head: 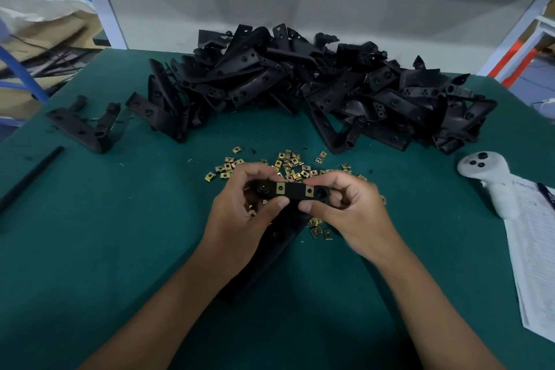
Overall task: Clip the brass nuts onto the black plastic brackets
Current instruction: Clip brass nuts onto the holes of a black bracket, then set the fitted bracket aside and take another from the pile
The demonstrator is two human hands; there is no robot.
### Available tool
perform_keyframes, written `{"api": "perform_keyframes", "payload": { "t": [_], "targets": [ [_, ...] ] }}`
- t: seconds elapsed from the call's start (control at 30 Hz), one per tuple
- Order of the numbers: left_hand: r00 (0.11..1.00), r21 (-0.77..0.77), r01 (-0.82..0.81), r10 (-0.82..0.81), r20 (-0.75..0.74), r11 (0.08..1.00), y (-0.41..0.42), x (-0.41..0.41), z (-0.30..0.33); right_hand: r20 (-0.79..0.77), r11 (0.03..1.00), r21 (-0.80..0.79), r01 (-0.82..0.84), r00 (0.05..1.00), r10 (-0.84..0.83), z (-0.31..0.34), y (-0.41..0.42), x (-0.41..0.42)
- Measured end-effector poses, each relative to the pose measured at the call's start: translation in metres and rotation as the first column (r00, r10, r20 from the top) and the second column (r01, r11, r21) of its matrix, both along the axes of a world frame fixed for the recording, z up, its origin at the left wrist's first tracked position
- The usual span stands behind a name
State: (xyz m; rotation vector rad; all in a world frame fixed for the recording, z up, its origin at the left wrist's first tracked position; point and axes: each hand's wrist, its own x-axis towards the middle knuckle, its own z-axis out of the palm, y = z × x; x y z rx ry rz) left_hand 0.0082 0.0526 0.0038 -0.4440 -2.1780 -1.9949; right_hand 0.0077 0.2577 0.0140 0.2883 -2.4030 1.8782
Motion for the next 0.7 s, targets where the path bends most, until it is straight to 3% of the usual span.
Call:
{"api": "perform_keyframes", "payload": {
  "t": [0.13,0.27,0.37,0.5,0.7],
  "targets": [
    [0.999,0.036,-0.048,0.049,-0.022,0.998,0.002,0.007,0.005,-0.075,0.998,0.039,0.045,0.996,-0.042,0.011,0.002,0.005],
    [0.992,-0.041,-0.020,0.015,-0.127,0.999,0.011,0.018,0.030,-0.269,0.960,0.240,0.145,0.960,-0.078,0.048,0.018,0.027],
    [0.975,-0.135,0.063,-0.090,-0.205,0.989,0.035,0.036,0.051,-0.333,0.936,0.298,0.187,0.939,-0.081,0.069,0.044,0.068],
    [0.935,-0.218,0.220,-0.269,-0.230,0.951,0.088,0.076,0.068,-0.333,0.896,0.299,0.327,0.916,-0.223,0.086,0.090,0.146],
    [0.785,-0.237,0.521,-0.569,-0.245,0.820,0.200,0.164,0.074,-0.350,0.693,0.300,0.655,0.752,-0.559,0.090,0.160,0.303]
  ]
}}
